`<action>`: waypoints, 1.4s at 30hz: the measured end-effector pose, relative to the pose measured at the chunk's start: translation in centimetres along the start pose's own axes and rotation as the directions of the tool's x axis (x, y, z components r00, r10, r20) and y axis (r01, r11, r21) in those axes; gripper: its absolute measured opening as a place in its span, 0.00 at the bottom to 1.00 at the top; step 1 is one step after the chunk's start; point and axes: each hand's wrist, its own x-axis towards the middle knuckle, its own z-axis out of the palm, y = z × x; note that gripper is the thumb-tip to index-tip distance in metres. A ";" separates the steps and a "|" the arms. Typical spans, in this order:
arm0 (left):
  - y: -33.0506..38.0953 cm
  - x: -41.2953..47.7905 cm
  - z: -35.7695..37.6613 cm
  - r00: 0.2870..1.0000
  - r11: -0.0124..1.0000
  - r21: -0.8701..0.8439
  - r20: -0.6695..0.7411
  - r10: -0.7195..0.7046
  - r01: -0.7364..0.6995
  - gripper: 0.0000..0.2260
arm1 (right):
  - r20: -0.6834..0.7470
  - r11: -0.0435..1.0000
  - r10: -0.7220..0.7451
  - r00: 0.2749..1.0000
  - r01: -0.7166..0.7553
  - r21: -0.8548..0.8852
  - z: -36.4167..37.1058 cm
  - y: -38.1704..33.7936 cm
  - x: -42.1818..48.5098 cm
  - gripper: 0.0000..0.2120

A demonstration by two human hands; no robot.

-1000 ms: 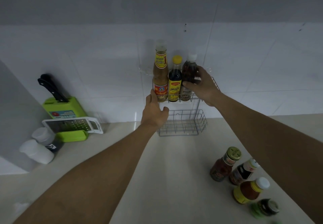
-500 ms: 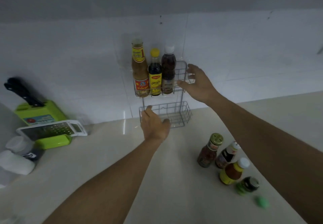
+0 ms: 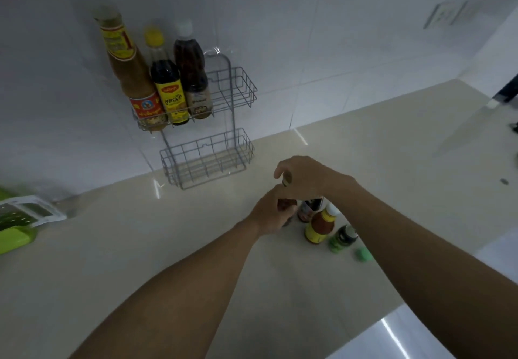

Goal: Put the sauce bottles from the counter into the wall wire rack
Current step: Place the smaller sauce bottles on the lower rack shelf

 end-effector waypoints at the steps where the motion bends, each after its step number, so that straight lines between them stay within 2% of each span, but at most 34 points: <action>1: 0.0 0.1 0.1 1.000 1.000 0.019 -0.019 0.011 -0.010 0.18 | -0.023 0.999 -0.019 1.000 0.019 -0.028 0.4 0.1 0.0 0.18; 3: -0.1 0.2 0.3 0.999 0.999 0.032 -0.025 0.026 -0.025 0.17 | -0.090 0.999 -0.031 0.995 0.027 -0.043 0.8 0.2 -0.1 0.12; 8: -0.8 -0.6 -0.1 0.999 0.999 0.040 -0.045 -0.011 0.013 0.19 | -0.176 0.998 -0.053 0.983 0.057 0.016 0.8 0.0 -0.2 0.12; 10: -0.7 -1.5 -0.7 0.992 1.000 0.004 -0.125 0.021 -0.021 0.19 | -0.235 0.994 -0.079 0.969 0.096 0.061 0.4 -0.5 -0.1 0.12; 13: 0.5 -3.2 -1.7 0.942 0.988 -0.140 -0.336 0.019 -0.070 0.14 | -0.375 0.970 -0.169 0.911 0.221 0.098 -0.7 -2.4 0.4 0.09; 15: 1.6 -4.4 -2.3 0.849 0.985 -0.163 -0.526 -0.037 -0.059 0.07 | -0.436 0.940 -0.297 0.849 0.341 0.023 -1.5 -4.3 0.5 0.10; 17: 2.0 -5.3 -3.0 0.752 0.990 -0.134 -0.657 -0.054 -0.046 0.04 | -0.434 0.882 -0.465 0.771 0.445 -0.155 -1.9 -6.1 0.8 0.14; 19: 2.1 -6.0 -3.7 0.692 0.991 -0.123 -0.720 -0.057 -0.047 0.04 | -0.399 0.810 -0.584 0.707 0.468 -0.354 -2.3 -7.6 1.0 0.20; 21: 1.9 -6.6 -4.4 0.640 0.996 -0.089 -0.766 -0.061 -0.011 0.05 | -0.382 0.760 -0.628 0.677 0.429 -0.489 -2.5 -8.7 1.3 0.21; 23: 1.7 -7.3 -5.0 0.599 0.997 -0.027 -0.798 -0.067 0.075 0.06 | -0.361 0.757 -0.602 0.713 0.365 -0.542 -2.5 -9.8 1.5 0.20; 27: 1.0 -8.5 -5.3 0.566 0.986 -0.013 -0.818 -0.105 0.164 0.06 | -0.242 0.799 -0.434 0.868 0.247 -0.547 -2.7 -12.4 1.9 0.24; 29: 0.8 -9.0 -5.8 0.554 0.988 -0.065 -0.822 -0.133 0.140 0.06 | -0.201 0.772 -0.486 0.851 0.310 -0.554 -3.2 -13.1 1.7 0.29; 31: 0.4 -9.3 -6.4 0.567 0.990 -0.120 -0.811 -0.142 0.076 0.05 | -0.208 0.715 -0.624 0.753 0.444 -0.541 -3.2 -13.1 1.8 0.25; 33: 0.4 -9.8 -6.8 0.591 0.990 -0.132 -0.795 -0.136 0.050 0.06 | -0.242 0.690 -0.681 0.692 0.493 -0.530 -2.6 -13.1 2.1 0.22; 34: 0.4 -10.0 -6.8 0.594 0.991 -0.123 -0.793 -0.132 0.056 0.06 | -0.272 0.709 -0.664 0.697 0.471 -0.524 -2.0 -13.2 2.2 0.21; 36: 0.1 -10.1 -6.5 0.584 0.991 -0.100 -0.801 -0.132 0.087 0.05 | -0.301 0.771 -0.574 0.761 0.380 -0.510 -1.0 -13.7 2.4 0.21; 39: -0.2 -10.4 -6.2 0.556 0.988 -0.088 -0.819 -0.143 0.124 0.06 | -0.230 0.803 -0.451 0.863 0.279 -0.527 -1.2 -14.2 2.7 0.25; 40: -0.3 -10.5 -6.3 0.558 0.988 -0.101 -0.817 -0.148 0.115 0.06 | -0.209 0.810 -0.447 0.870 0.294 -0.508 -1.5 -14.4 2.7 0.28; 42: -0.4 -10.6 -6.8 0.571 0.989 -0.130 -0.807 -0.149 0.073 0.06 | -0.231 0.824 -0.499 0.835 0.375 -0.426 -1.5 -14.6 2.6 0.29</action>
